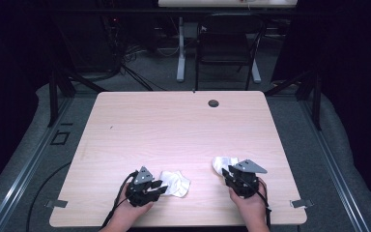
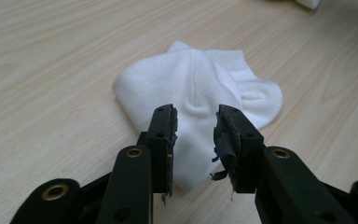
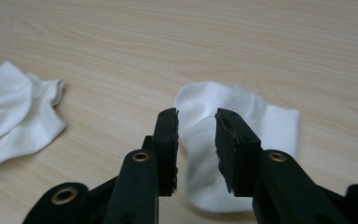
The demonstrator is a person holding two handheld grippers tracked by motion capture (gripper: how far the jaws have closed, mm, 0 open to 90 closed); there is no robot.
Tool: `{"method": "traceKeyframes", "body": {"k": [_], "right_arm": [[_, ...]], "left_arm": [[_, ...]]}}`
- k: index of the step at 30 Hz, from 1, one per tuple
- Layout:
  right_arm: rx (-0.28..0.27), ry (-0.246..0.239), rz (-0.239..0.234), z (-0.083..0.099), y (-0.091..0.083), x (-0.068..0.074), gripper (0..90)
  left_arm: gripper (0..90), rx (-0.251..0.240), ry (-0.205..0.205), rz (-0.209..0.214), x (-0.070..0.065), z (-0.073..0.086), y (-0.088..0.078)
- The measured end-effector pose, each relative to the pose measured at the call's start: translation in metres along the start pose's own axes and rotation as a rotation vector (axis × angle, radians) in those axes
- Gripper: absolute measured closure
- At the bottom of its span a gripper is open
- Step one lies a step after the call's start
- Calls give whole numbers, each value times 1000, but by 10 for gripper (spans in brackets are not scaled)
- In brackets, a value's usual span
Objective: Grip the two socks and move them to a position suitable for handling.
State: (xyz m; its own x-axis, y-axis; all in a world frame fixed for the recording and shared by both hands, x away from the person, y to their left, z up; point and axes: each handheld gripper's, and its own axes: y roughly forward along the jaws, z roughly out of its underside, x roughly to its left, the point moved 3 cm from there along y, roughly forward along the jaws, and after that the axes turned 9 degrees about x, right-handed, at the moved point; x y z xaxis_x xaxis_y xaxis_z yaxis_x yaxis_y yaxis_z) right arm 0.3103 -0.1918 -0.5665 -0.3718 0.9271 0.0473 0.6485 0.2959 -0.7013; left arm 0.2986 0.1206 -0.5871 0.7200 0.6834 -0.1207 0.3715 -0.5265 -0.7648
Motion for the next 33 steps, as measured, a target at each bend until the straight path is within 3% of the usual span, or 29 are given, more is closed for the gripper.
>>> {"method": "traceKeyframes", "body": {"k": [6,10,13,15,19,30,33], "right_arm": [[65,74,23,3,15,-18,767],[132,48,21,4,28,-17,787],[159,22,17,2,40,-9,807],[149,2,5,-3,47,-2,808],[146,-1,-10,-8,53,7,807],[128,-31,-114,-31,84,49,802],[140,-41,-115,-38,90,56,803]], "left_arm": [[655,-35,-10,-15,7,-2,-10],[655,-39,-27,-21,12,-2,-12],[655,-34,-31,-23,15,-1,-11],[655,-35,-32,-25,15,-1,-11],[655,-30,-32,-22,15,0,-9],[655,-10,-21,-24,13,2,-3],[653,-6,-12,-24,13,2,-3]]}}
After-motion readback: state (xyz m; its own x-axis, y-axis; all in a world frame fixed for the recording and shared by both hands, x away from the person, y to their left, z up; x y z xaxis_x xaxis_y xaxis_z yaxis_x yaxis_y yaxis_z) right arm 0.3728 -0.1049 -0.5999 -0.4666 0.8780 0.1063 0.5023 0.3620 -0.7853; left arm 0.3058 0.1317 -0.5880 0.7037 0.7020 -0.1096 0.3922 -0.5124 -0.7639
